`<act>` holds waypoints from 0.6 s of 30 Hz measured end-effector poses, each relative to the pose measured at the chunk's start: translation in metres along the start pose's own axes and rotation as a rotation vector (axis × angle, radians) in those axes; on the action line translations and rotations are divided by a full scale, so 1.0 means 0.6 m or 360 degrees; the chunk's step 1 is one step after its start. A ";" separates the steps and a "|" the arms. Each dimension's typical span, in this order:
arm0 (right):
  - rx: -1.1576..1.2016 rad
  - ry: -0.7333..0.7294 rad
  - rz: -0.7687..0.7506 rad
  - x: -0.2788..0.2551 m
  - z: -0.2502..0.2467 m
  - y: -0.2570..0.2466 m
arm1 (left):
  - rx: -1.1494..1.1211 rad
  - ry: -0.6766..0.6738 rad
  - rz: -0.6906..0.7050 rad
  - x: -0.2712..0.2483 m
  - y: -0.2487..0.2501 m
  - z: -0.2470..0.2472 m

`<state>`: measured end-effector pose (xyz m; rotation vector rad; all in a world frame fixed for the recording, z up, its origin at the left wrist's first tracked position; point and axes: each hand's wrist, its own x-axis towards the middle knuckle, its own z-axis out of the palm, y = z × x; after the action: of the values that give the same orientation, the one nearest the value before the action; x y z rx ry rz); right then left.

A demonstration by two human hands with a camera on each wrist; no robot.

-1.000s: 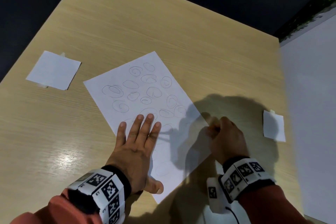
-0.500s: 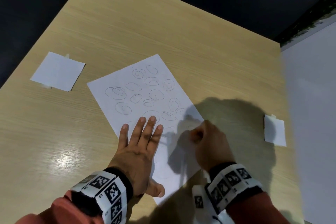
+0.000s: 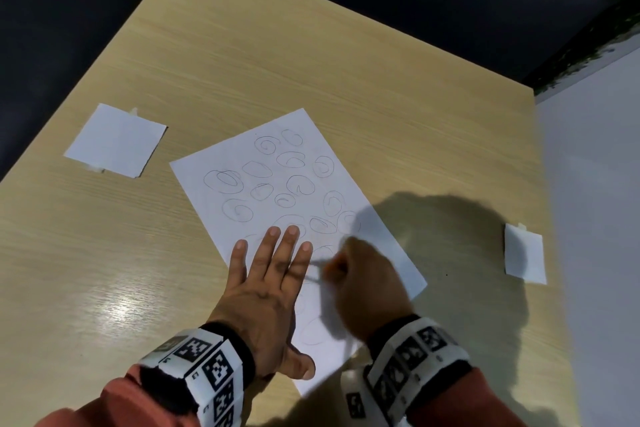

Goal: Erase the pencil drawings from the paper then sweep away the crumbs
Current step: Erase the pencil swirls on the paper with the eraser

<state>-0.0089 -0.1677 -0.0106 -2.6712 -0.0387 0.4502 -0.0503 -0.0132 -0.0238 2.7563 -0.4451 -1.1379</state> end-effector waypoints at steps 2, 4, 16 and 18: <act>-0.0047 -0.0011 -0.0085 -0.003 0.008 -0.010 | 0.0006 -0.0001 0.0000 0.001 0.000 0.000; -0.0096 0.0137 0.0065 0.026 -0.002 0.008 | 0.0014 0.0009 -0.0009 0.000 -0.001 0.000; -0.0107 0.0153 0.0048 0.026 -0.005 0.012 | -0.0008 -0.0001 0.0004 0.000 -0.002 0.001; -0.0123 0.0247 0.0241 0.058 -0.034 0.044 | -0.0007 -0.0019 0.0003 0.000 0.000 0.000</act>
<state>0.0295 -0.1970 -0.0147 -2.7881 0.1976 0.2915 -0.0503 -0.0131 -0.0237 2.7463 -0.4464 -1.1537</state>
